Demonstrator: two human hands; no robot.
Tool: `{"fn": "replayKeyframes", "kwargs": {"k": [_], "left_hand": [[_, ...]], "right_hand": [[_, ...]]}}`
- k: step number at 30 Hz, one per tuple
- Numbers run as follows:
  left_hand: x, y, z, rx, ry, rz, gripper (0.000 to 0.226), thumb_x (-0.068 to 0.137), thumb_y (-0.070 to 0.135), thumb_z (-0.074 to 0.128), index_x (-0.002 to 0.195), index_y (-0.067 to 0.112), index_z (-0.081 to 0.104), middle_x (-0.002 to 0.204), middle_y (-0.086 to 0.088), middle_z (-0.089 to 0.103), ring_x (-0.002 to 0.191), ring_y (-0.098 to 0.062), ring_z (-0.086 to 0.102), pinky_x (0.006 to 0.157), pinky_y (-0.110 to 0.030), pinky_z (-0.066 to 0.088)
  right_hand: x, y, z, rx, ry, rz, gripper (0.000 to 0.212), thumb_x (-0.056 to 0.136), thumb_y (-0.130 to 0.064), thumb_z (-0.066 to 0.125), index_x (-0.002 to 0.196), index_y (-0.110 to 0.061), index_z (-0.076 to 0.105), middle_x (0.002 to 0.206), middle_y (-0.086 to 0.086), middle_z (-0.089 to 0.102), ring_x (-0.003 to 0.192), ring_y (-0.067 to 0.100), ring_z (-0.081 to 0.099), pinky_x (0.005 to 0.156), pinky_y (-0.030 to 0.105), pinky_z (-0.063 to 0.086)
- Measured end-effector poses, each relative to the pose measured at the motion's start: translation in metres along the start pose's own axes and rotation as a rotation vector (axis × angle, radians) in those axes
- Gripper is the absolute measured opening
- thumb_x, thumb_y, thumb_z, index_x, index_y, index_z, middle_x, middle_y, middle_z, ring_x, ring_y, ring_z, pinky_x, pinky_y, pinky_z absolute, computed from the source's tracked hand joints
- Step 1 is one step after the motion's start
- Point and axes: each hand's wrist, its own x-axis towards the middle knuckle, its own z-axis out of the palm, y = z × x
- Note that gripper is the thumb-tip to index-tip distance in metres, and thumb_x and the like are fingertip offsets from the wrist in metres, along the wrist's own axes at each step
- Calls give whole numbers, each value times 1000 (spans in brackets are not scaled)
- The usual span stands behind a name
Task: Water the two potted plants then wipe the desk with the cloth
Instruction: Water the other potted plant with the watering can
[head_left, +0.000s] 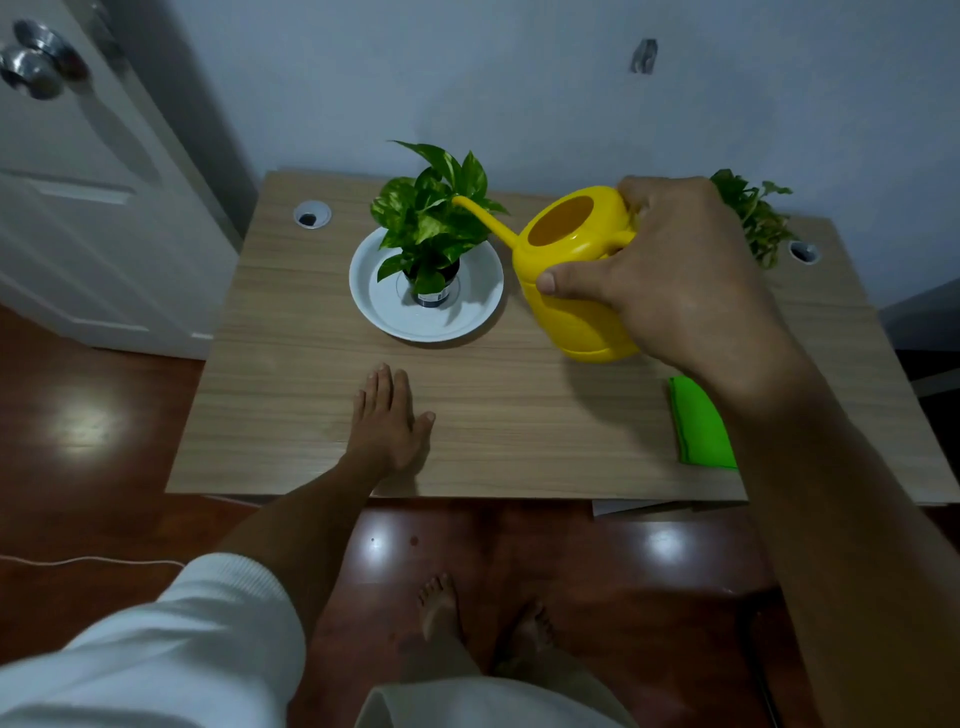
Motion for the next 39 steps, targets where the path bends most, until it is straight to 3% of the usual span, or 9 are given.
{"fn": "replayKeyframes", "kwargs": {"k": [7, 16, 23, 27, 32, 36, 39], "left_hand": [[-1, 3, -2, -3, -21, -11, 85, 102, 59, 30, 162, 12, -8, 170, -15, -17, 158, -30, -18, 125, -46, -11], [1, 1, -3, 4, -35, -5, 87, 100, 61, 27, 162, 12, -8, 170, -15, -18, 157, -30, -20, 126, -46, -11], [3, 1, -3, 7, -52, -19, 87, 102, 61, 30, 162, 12, -8, 170, -15, -17, 158, -30, -19, 126, -47, -10], [3, 1, -3, 2, -46, -15, 87, 101, 62, 29, 162, 12, -8, 170, -15, -18, 157, -30, -19, 127, -47, -10], [1, 3, -5, -10, -45, -10, 86, 102, 60, 30, 162, 12, -9, 170, -14, -19, 157, -29, -20, 127, -47, -10], [2, 1, -5, -10, -48, -7, 91, 96, 65, 24, 162, 12, -9, 170, -15, -18, 157, -29, -19, 126, -47, -10], [1, 2, -5, -12, -47, -3, 88, 100, 62, 28, 162, 12, -9, 170, -15, -18, 157, -29, -20, 126, -47, -11]], "right_hand": [[1, -9, 0, -64, 43, -40, 55, 66, -50, 91, 91, -20, 52, 95, 4, 59, 90, 27, 56, 70, 35, 36], [1, -21, 5, 26, 17, -45, 55, 65, -52, 92, 89, -20, 55, 91, 3, 61, 83, 24, 54, 68, 33, 37], [-6, -25, 1, 11, -25, -50, 57, 63, -52, 93, 94, -14, 65, 92, 8, 67, 85, 30, 63, 71, 41, 52], [-9, -23, -5, -30, -47, -32, 56, 61, -52, 94, 92, -14, 65, 92, 9, 68, 86, 30, 64, 71, 43, 53], [-11, -21, -9, -90, -42, 5, 56, 61, -52, 93, 94, -14, 68, 95, 11, 68, 88, 32, 65, 67, 40, 51], [-9, -19, -10, -108, -3, 14, 56, 62, -51, 93, 89, -14, 61, 92, 11, 61, 87, 33, 58, 65, 36, 40], [-8, -22, -11, -102, 31, 13, 55, 64, -51, 92, 88, -18, 56, 87, 6, 53, 82, 28, 50, 55, 34, 30]]}}
